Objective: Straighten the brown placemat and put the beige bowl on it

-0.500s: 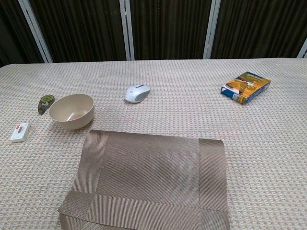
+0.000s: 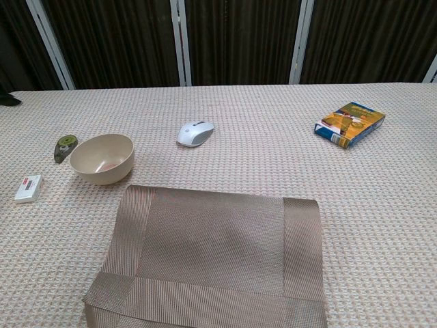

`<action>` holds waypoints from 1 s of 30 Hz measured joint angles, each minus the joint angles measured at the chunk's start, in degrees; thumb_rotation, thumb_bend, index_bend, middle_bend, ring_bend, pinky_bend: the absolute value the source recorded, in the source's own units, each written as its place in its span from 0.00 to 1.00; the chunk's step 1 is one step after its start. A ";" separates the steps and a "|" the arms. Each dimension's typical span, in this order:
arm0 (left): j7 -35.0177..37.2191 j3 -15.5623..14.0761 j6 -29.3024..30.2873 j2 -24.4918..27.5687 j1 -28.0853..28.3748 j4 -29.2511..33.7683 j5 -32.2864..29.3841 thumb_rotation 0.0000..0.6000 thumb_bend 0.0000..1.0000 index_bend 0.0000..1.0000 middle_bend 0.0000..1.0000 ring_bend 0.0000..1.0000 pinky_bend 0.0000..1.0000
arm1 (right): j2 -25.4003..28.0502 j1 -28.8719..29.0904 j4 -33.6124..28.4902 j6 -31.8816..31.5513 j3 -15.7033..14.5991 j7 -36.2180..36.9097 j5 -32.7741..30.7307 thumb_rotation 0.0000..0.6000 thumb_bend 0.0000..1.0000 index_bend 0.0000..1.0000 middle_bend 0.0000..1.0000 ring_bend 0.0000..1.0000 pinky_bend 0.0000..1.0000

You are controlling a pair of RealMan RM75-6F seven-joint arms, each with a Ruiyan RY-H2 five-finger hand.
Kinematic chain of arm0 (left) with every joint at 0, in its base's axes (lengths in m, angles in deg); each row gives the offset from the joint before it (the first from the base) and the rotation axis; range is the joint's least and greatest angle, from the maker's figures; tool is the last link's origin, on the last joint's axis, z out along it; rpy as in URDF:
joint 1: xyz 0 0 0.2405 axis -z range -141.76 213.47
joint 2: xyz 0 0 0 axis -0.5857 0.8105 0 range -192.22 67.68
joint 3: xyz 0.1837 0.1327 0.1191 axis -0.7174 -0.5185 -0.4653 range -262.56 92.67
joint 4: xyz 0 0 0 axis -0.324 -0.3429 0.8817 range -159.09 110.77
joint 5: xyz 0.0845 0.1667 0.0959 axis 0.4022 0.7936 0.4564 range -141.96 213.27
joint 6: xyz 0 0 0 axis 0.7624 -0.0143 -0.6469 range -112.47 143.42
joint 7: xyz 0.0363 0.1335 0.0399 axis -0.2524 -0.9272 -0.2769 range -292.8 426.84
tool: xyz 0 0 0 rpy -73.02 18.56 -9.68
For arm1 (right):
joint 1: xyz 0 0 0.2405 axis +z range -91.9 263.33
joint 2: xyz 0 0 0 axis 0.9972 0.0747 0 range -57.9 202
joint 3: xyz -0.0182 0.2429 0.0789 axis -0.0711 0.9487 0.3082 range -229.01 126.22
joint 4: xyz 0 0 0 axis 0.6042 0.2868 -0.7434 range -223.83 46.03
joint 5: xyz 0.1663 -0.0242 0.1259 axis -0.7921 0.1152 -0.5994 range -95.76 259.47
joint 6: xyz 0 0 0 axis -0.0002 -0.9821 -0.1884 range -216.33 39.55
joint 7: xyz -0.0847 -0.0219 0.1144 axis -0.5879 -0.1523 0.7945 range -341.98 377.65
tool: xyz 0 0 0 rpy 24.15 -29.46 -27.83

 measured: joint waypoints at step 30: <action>9.52 3.17 -7.80 -14.82 9.66 -26.65 -1.22 1.00 0.39 0.65 0.00 0.00 0.00 | -1.01 0.92 1.61 2.32 0.00 0.36 -1.31 1.00 0.00 0.00 0.00 0.00 0.00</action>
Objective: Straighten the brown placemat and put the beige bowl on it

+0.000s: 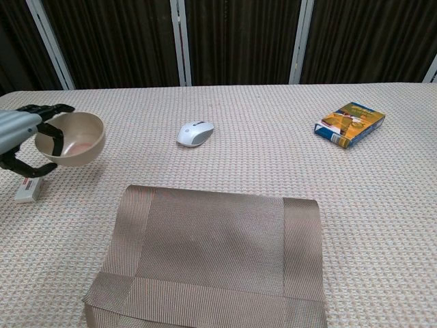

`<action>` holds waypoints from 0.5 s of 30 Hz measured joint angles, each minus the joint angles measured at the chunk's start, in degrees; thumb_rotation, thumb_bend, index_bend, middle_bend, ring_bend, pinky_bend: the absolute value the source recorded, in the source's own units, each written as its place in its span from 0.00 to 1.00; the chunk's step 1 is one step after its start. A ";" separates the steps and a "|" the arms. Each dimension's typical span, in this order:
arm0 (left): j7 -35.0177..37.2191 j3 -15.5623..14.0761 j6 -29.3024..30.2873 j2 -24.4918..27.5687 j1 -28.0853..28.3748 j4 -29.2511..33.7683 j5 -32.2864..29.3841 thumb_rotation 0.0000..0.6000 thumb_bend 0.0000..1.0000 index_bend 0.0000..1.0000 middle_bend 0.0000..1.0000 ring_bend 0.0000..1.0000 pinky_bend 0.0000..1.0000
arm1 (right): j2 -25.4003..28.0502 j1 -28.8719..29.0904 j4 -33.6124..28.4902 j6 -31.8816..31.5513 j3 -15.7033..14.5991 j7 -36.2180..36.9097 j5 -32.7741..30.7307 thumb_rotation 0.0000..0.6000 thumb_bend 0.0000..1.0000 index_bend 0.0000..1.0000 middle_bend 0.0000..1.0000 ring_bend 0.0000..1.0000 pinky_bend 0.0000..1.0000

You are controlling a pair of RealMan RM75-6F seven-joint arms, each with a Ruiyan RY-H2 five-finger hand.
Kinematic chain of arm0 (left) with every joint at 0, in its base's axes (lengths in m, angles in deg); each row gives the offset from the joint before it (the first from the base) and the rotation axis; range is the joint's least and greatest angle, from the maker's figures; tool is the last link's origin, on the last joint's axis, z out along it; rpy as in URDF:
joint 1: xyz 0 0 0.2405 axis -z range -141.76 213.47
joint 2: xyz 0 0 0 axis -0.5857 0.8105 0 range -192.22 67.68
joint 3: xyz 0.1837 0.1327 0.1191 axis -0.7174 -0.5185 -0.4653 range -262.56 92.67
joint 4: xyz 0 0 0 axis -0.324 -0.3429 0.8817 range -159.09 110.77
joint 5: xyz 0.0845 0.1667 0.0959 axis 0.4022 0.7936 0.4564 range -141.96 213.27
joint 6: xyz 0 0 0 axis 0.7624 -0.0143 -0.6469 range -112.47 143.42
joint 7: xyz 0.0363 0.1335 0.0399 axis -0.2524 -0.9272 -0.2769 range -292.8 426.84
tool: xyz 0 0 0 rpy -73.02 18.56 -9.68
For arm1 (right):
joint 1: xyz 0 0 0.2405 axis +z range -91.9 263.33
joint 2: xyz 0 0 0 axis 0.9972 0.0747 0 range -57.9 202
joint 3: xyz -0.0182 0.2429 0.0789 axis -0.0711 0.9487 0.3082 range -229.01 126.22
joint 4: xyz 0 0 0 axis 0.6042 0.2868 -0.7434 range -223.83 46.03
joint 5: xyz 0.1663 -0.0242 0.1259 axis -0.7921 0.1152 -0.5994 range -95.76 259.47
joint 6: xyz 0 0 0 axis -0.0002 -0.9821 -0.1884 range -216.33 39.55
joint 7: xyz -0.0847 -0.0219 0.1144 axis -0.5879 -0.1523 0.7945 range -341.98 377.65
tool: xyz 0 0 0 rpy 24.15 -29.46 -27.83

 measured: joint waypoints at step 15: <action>3.43 1.23 -7.04 7.59 -5.38 -1.79 -11.16 1.00 0.38 0.64 0.00 0.00 0.00 | 0.55 -0.36 -1.57 -1.14 -0.58 -0.09 1.68 1.00 0.00 0.00 0.00 0.00 0.00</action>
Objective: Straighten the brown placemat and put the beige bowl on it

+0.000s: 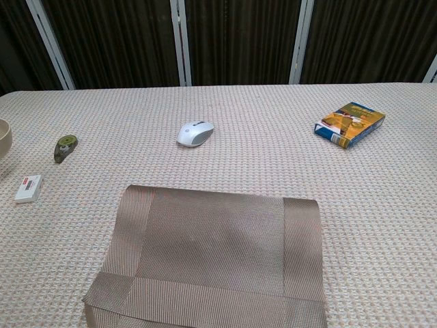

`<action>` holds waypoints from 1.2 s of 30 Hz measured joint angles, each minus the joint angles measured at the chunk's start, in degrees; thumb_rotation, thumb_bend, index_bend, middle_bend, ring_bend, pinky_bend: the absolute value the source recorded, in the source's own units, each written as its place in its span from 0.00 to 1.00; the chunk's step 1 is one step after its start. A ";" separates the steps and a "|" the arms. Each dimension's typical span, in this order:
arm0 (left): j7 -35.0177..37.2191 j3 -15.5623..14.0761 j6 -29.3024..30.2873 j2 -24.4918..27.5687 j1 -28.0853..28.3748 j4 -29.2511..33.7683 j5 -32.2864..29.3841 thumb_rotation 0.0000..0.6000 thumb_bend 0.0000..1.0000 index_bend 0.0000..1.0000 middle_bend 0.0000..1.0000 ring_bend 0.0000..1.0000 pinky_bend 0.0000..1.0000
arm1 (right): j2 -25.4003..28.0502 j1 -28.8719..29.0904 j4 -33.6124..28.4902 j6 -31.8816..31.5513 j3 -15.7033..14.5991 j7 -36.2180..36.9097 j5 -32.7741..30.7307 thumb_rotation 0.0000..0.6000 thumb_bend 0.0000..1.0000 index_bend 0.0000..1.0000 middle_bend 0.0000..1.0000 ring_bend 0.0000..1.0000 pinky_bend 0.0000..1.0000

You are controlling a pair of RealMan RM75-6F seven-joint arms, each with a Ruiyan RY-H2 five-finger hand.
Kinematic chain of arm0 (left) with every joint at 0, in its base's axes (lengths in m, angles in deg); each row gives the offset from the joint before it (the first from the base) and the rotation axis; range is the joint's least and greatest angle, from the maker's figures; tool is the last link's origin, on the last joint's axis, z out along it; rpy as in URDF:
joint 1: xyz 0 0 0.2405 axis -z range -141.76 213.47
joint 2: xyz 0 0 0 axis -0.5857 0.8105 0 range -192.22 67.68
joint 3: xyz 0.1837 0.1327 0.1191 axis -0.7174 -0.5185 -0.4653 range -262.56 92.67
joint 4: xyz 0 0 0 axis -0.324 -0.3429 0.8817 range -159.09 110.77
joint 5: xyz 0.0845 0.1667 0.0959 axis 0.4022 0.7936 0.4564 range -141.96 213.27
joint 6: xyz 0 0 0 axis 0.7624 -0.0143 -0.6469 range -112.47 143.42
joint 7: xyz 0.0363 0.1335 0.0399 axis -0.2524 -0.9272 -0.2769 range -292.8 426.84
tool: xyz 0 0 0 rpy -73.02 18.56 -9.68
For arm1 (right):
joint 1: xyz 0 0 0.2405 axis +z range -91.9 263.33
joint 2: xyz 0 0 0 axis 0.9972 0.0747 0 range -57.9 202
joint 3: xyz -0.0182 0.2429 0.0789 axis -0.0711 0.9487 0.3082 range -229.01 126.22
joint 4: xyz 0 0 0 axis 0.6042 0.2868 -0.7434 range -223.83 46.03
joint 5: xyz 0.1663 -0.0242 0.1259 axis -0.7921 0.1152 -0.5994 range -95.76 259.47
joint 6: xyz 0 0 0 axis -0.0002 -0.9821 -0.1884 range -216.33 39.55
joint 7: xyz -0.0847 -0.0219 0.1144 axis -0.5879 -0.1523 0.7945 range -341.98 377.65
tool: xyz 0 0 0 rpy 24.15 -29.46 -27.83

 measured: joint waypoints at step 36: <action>-2.84 -12.72 7.93 -0.64 6.33 29.82 33.20 1.00 0.00 0.41 0.00 0.00 0.00 | 0.04 0.12 0.97 1.05 0.52 0.74 -2.01 1.00 0.00 0.00 0.00 0.00 0.00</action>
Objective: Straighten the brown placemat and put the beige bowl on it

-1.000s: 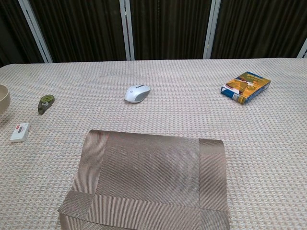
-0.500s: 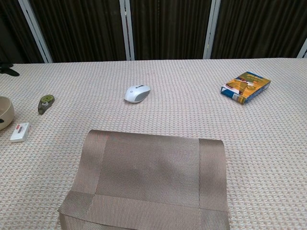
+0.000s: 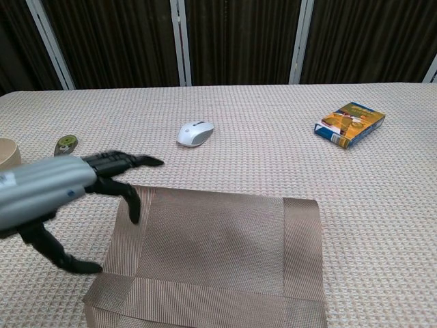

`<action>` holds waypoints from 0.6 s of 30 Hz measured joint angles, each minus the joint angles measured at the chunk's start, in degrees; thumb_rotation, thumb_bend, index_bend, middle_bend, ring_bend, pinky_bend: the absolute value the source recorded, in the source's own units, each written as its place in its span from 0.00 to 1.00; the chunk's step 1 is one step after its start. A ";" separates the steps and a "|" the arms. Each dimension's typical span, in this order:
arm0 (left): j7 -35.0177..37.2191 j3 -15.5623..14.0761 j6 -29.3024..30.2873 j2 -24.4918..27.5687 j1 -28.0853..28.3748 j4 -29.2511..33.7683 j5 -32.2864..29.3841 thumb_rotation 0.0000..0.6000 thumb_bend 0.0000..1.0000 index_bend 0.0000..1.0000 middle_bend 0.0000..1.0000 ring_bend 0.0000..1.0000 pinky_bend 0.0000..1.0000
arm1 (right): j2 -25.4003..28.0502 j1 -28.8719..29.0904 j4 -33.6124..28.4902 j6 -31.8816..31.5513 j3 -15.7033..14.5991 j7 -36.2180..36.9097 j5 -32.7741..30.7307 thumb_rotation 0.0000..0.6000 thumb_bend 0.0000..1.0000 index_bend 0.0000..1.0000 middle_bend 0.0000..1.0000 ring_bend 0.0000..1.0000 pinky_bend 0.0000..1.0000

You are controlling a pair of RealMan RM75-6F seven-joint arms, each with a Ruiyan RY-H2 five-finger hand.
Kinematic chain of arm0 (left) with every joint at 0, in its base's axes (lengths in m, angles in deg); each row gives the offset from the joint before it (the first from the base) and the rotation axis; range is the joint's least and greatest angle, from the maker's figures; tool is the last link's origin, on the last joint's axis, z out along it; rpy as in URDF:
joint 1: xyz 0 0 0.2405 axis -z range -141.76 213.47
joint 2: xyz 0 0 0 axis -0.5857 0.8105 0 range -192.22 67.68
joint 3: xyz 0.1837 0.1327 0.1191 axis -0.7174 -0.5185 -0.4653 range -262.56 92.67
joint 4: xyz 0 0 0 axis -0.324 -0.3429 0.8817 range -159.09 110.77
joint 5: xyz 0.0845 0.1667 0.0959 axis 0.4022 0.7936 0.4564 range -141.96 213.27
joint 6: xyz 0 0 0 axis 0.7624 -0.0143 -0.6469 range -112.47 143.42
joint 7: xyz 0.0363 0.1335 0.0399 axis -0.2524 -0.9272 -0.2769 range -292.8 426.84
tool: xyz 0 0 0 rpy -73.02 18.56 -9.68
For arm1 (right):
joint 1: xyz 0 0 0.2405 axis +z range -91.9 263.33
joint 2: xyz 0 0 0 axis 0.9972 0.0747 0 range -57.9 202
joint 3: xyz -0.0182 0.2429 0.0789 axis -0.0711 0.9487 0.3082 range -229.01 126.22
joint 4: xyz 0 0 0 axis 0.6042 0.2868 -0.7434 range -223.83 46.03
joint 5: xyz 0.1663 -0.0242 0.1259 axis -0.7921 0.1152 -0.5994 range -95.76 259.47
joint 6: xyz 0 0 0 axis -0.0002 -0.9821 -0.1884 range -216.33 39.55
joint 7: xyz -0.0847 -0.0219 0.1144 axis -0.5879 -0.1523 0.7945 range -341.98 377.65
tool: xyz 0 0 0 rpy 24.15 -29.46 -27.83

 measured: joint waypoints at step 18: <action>2.90 -5.70 2.37 -0.35 -1.01 -5.40 1.76 1.00 0.01 0.46 0.00 0.00 0.00 | -0.22 -0.08 0.32 0.11 -0.05 -0.37 -0.19 1.00 0.00 0.00 0.00 0.00 0.00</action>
